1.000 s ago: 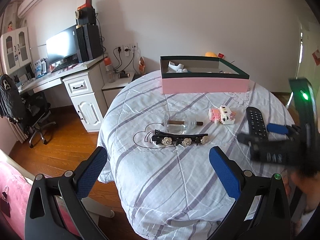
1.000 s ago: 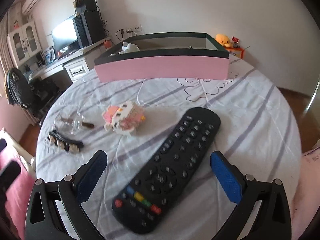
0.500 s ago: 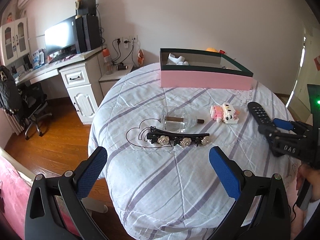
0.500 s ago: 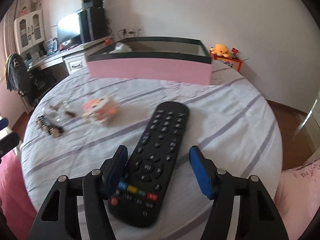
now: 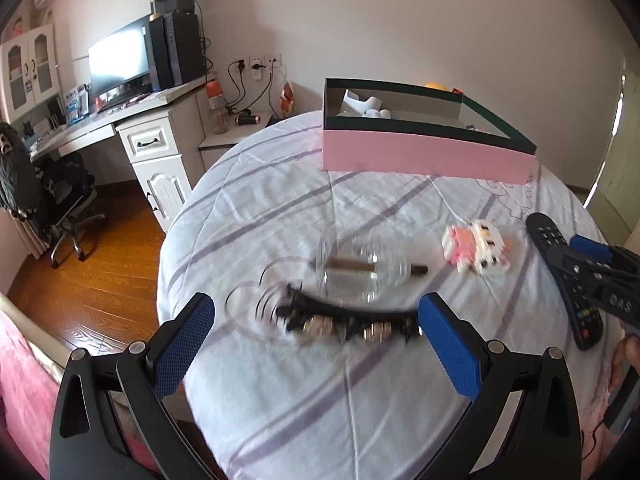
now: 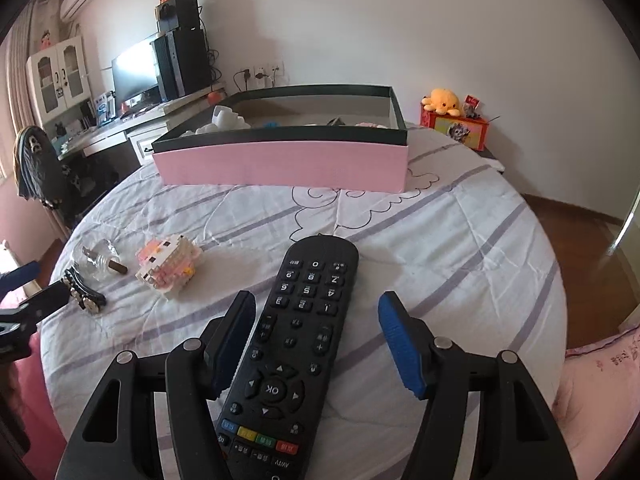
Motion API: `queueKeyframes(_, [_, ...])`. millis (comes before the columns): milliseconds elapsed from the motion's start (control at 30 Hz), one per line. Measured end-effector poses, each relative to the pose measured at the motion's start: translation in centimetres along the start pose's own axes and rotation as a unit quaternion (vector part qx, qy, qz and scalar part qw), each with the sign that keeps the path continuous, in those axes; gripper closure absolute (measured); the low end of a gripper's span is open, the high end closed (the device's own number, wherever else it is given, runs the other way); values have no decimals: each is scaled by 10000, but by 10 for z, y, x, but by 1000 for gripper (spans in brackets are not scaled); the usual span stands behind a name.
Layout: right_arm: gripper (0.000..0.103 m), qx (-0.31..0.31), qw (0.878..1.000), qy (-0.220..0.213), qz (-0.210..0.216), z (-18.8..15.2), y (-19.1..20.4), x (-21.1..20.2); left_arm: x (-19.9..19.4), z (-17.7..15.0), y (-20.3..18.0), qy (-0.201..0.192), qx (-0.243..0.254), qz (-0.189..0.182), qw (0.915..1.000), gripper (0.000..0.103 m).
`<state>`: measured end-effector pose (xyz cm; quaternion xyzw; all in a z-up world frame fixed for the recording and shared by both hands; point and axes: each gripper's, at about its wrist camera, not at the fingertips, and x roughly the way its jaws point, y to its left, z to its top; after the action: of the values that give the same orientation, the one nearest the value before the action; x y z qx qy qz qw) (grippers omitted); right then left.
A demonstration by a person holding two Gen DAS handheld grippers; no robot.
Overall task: Organize rigid objects
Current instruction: 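Grasp the corked glass jar with the left gripper while the right grasps the black remote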
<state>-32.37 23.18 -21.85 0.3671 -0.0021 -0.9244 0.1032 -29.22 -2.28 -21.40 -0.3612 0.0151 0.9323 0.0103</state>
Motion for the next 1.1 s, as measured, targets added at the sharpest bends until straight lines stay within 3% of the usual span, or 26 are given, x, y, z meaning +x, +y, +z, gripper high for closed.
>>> queueKeyframes(300, [35,-89,9998,190,19,-1,1,13,36,14,-14,245,354,166,9989,0])
queueKeyframes(567, [35,-349,9988,246,-224,-3,9,15,44,15,-22,244,500,145,9983,1])
queueKeyframes(600, [35,-356,9988,253,-220,-3,9,15,45,16,-21,232,507,59,9984,8])
queueKeyframes(633, [35,-348,9989,251,-196,-3,8,15,45,16,-20,223,484,-52,9986,22])
queueKeyframes(700, [37,-320,9992,214,-132,-3,6,14,46,15,-17,223,397,-221,9987,37])
queueKeyframes(1000, [56,-360,9993,135,-41,-4,5,12,39,11,-16,37,380,-322,9988,39])
queueKeyframes(1100, [56,-327,9994,125,-4,-4,5,11,37,10,-15,19,337,-336,9989,39])
